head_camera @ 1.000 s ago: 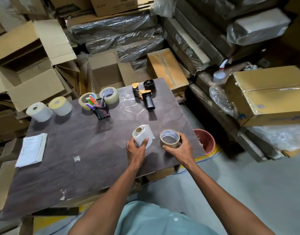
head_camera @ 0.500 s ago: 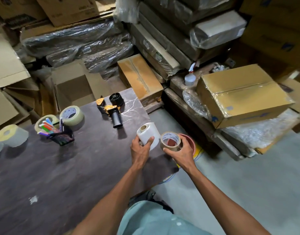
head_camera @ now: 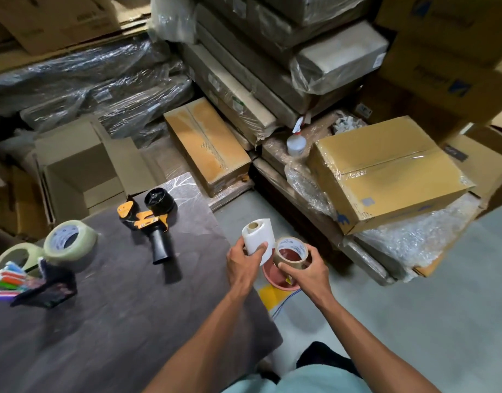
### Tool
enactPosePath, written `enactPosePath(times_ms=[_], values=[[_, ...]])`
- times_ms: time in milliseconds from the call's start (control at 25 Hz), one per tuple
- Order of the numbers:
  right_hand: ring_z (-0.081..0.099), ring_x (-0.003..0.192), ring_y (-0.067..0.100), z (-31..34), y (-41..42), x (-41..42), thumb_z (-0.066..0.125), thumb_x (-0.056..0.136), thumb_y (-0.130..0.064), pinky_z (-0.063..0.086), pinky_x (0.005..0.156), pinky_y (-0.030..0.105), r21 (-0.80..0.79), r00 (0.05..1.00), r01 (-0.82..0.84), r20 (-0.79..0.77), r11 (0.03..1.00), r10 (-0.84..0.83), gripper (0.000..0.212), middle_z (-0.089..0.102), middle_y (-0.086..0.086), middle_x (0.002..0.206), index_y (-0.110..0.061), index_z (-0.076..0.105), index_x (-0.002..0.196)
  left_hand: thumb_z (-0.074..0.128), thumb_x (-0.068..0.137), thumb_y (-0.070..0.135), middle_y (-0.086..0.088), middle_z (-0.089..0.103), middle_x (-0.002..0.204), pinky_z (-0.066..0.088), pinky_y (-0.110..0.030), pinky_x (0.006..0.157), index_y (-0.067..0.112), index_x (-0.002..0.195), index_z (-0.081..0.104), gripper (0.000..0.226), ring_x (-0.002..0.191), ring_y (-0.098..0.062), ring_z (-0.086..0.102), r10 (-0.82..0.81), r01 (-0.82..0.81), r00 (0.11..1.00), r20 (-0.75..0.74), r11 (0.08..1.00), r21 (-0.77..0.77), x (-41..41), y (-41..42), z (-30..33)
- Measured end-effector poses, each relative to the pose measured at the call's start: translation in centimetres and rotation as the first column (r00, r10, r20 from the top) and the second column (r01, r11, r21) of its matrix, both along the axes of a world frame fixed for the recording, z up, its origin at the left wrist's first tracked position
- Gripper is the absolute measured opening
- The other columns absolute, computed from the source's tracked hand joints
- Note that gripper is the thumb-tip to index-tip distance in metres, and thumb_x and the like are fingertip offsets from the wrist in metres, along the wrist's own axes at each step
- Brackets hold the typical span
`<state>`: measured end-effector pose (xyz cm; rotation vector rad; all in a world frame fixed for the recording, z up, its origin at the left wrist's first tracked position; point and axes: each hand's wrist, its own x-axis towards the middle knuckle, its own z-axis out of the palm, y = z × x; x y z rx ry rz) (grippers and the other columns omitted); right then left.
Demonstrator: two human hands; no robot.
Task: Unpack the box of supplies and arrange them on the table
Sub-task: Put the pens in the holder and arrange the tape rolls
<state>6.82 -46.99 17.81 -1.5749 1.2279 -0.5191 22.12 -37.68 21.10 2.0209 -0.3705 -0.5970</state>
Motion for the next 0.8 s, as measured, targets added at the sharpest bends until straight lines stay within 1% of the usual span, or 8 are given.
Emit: enactPosePath(times_ms=[120, 200, 280, 360, 400, 560, 680, 800], values=[[0.066, 0.103, 0.007, -1.7, -2.5, 0.2, 0.092, 0.046, -0.055, 0.06, 0.088, 0.037, 0.075, 1.0, 0.005, -0.031, 0.997, -0.003, 0.083, 0.067, -0.011, 0.115, -0.038, 0.056, 0.118, 0.074, 0.069, 0.056, 0.005, 0.074, 0.096, 0.059, -0.04, 0.075, 0.032, 0.108, 0.069, 0.046, 0.084, -0.018, 0.069, 0.027, -0.024, 0.999, -0.024, 0.993, 0.116, 0.1, -2.7, -1.2], [0.066, 0.101, 0.007, -2.8, -4.2, 0.3, 0.092, 0.046, -0.055, 0.059, 0.088, 0.036, 0.107, 0.998, 0.011, -0.056, 0.994, -0.005, 0.081, 0.067, -0.011, 0.112, -0.037, 0.056, 0.116, 0.076, 0.073, 0.052, 0.0, 0.075, 0.102, 0.057, -0.038, 0.078, 0.028, 0.111, 0.07, 0.045, 0.089, -0.024, 0.069, 0.055, -0.045, 0.997, -0.05, 0.98, 0.195, 0.2, -4.6, -2.4], [0.067, 0.101, 0.009, -4.3, -6.2, 0.6, 0.093, 0.048, -0.05, 0.059, 0.086, 0.03, 0.15, 0.997, 0.012, -0.081, 0.989, 0.0, 0.078, 0.068, -0.01, 0.11, -0.035, 0.056, 0.115, 0.076, 0.075, 0.05, -0.003, 0.075, 0.106, 0.055, -0.035, 0.079, 0.025, 0.113, 0.071, 0.046, 0.093, -0.027, 0.069, 0.078, -0.054, 0.994, -0.076, 0.958, 0.281, -0.1, -6.5, -4.4], [0.067, 0.1, 0.009, -6.2, -8.1, 0.9, 0.095, 0.05, -0.042, 0.057, 0.083, 0.023, 0.176, 0.994, 0.01, -0.104, 0.984, 0.008, 0.073, 0.068, -0.01, 0.107, -0.032, 0.058, 0.112, 0.075, 0.075, 0.052, -0.004, 0.075, 0.108, 0.054, -0.035, 0.082, 0.025, 0.114, 0.071, 0.047, 0.096, -0.029, 0.068, 0.083, -0.043, 0.991, -0.101, 0.939, 0.342, -0.3, -8.3, -6.6], [0.067, 0.099, 0.009, -7.2, -9.2, 1.1, 0.095, 0.05, -0.042, 0.056, 0.083, 0.024, 0.181, 0.993, 0.015, -0.115, 0.983, 0.006, 0.072, 0.068, -0.011, 0.106, -0.032, 0.059, 0.111, 0.075, 0.076, 0.051, -0.004, 0.074, 0.109, 0.054, -0.035, 0.083, 0.025, 0.114, 0.071, 0.047, 0.097, -0.029, 0.068, 0.083, -0.036, 0.99, -0.113, 0.93, 0.366, -0.4, -9.3, -7.8], [0.066, 0.097, 0.008, -13.6, -12.8, 1.3, 0.092, 0.045, -0.051, 0.058, 0.087, 0.034, 0.22, 0.986, 0.025, -0.166, 0.975, 0.012, 0.072, 0.067, -0.013, 0.105, -0.037, 0.058, 0.106, 0.075, 0.078, 0.048, -0.008, 0.073, 0.113, 0.053, -0.036, 0.086, 0.024, 0.118, 0.07, 0.047, 0.103, -0.032, 0.067, 0.092, -0.014, 0.984, -0.151, 0.892, 0.451, -0.6, -13.0, -13.6], [0.066, 0.097, 0.009, -18.0, -14.1, 1.1, 0.09, 0.045, -0.055, 0.058, 0.087, 0.035, 0.251, 0.973, 0.021, -0.226, 0.968, 0.038, 0.075, 0.068, -0.011, 0.106, -0.036, 0.059, 0.111, 0.075, 0.079, 0.048, -0.009, 0.072, 0.115, 0.054, -0.039, 0.088, 0.023, 0.121, 0.069, 0.049, 0.105, -0.033, 0.066, 0.083, 0.017, 0.983, -0.167, 0.851, 0.525, -0.6, -14.3, -17.9], [0.066, 0.096, 0.011, -21.4, -14.6, 0.9, 0.088, 0.045, -0.055, 0.057, 0.085, 0.032, 0.282, 0.96, 0.01, -0.272, 0.959, 0.07, 0.077, 0.068, -0.009, 0.106, -0.031, 0.06, 0.112, 0.074, 0.079, 0.05, -0.009, 0.071, 0.115, 0.055, -0.04, 0.089, 0.022, 0.121, 0.067, 0.05, 0.105, -0.031, 0.066, 0.055, 0.058, 0.983, -0.177, 0.815, 0.576, -0.5, -14.9, -21.5]])
